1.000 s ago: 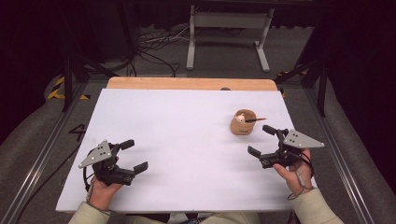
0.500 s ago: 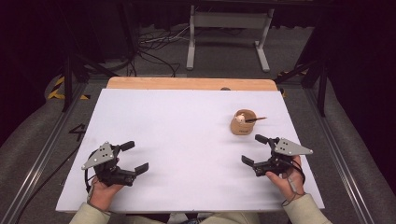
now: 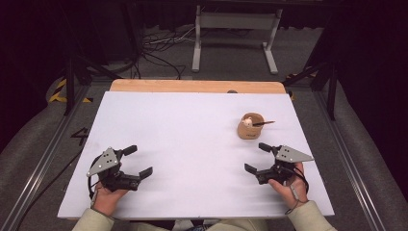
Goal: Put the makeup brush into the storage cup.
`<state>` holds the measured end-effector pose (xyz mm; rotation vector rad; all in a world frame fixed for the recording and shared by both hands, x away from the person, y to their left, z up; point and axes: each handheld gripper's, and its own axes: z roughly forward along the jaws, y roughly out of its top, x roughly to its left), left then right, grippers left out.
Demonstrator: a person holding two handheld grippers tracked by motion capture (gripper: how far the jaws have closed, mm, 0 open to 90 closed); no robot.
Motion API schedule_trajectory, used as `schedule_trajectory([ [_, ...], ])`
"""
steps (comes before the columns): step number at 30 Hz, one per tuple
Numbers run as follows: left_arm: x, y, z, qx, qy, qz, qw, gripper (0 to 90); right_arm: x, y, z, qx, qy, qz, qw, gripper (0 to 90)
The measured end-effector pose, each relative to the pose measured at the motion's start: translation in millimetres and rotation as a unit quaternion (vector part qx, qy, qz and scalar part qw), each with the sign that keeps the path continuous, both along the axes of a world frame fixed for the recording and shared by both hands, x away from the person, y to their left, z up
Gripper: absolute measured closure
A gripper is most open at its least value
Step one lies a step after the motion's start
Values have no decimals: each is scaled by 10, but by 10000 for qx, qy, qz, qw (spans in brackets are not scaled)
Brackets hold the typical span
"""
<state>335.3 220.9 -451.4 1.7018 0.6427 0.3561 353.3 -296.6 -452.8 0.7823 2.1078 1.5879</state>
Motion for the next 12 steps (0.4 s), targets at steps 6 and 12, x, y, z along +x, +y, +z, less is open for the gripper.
schedule_trajectory([
  [6, 18, 0, -15, -16, 163, -5, 9999, 7, 8, -2, -10, -5, 29, -75, 10000, 9],
  [12, 28, 6, -17, -41, 249, -21, 9997, 5, 10, -15, 2, 92, -17, -129, 9999, 10],
])
